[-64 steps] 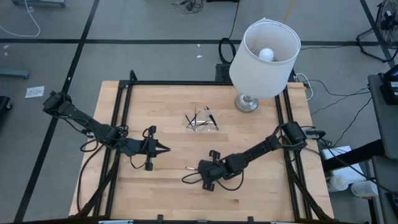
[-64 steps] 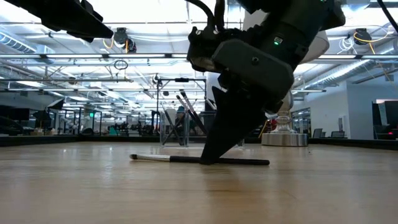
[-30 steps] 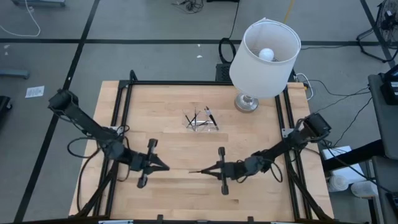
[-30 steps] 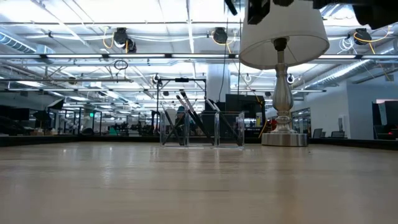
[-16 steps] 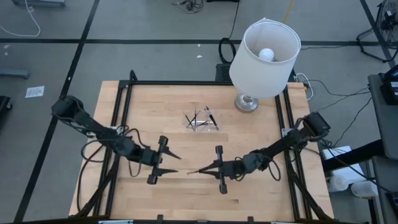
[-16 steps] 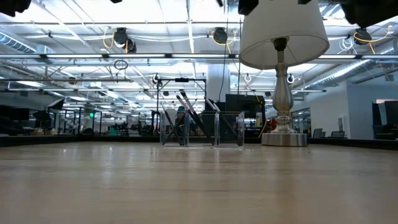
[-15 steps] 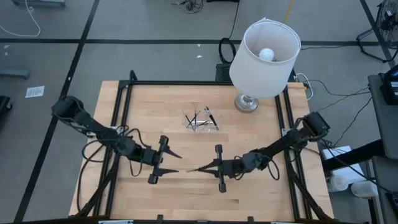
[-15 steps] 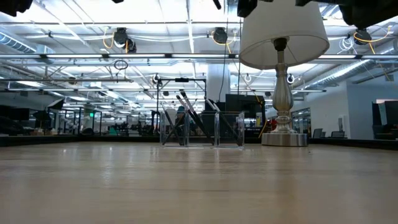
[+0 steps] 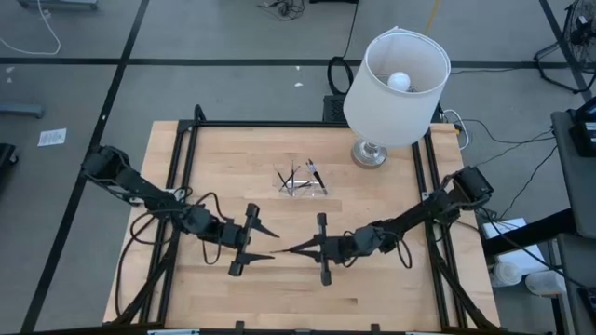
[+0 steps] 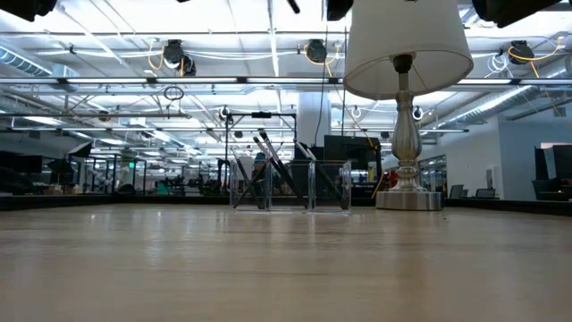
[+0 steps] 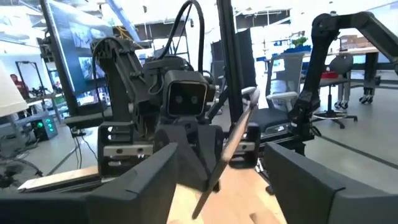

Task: Put items in baskets/containers
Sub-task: Put the black foundation brush transparent organizer

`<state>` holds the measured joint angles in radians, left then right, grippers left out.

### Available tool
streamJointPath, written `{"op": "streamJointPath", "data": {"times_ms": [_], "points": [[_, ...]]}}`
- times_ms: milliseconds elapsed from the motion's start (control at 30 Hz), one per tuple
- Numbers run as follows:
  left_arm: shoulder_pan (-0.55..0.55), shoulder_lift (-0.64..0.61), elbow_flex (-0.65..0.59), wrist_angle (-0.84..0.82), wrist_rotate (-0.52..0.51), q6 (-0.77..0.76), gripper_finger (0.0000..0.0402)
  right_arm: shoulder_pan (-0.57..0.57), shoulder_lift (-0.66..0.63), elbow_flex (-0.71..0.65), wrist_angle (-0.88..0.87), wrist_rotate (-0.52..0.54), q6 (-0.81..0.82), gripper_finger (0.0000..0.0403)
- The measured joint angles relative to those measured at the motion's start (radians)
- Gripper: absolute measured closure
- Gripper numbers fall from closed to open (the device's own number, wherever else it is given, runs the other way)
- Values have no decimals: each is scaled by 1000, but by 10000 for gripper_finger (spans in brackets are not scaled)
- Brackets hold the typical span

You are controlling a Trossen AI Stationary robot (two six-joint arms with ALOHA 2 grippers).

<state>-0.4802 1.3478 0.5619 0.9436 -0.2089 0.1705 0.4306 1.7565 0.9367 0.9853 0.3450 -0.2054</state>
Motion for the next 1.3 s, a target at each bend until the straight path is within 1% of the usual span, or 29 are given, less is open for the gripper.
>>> {"op": "streamJointPath", "data": {"times_ms": [67,367,467,567,733,767,1100,1200,1300], "points": [[0,0,0,0,0,-8,170,-9,0,0,-3,20,8,403],[4,0,0,-1,-2,-12,213,-44,0,0,-19,18,45,403],[12,0,0,-7,-2,-11,235,-44,0,0,-23,21,47,403],[22,0,0,-7,-2,-15,278,-44,0,0,-25,21,46,403],[29,0,0,-11,-11,-6,375,-43,0,0,-29,17,46,403],[28,-1,0,-14,-8,-3,384,-42,0,0,-30,20,45,403],[23,-1,0,-67,-6,40,388,-33,0,0,-74,25,40,399],[20,-3,0,-89,-29,47,388,-15,0,0,-79,79,39,378],[10,-25,-1,-159,-72,56,388,13,0,0,-85,164,23,340]]}}
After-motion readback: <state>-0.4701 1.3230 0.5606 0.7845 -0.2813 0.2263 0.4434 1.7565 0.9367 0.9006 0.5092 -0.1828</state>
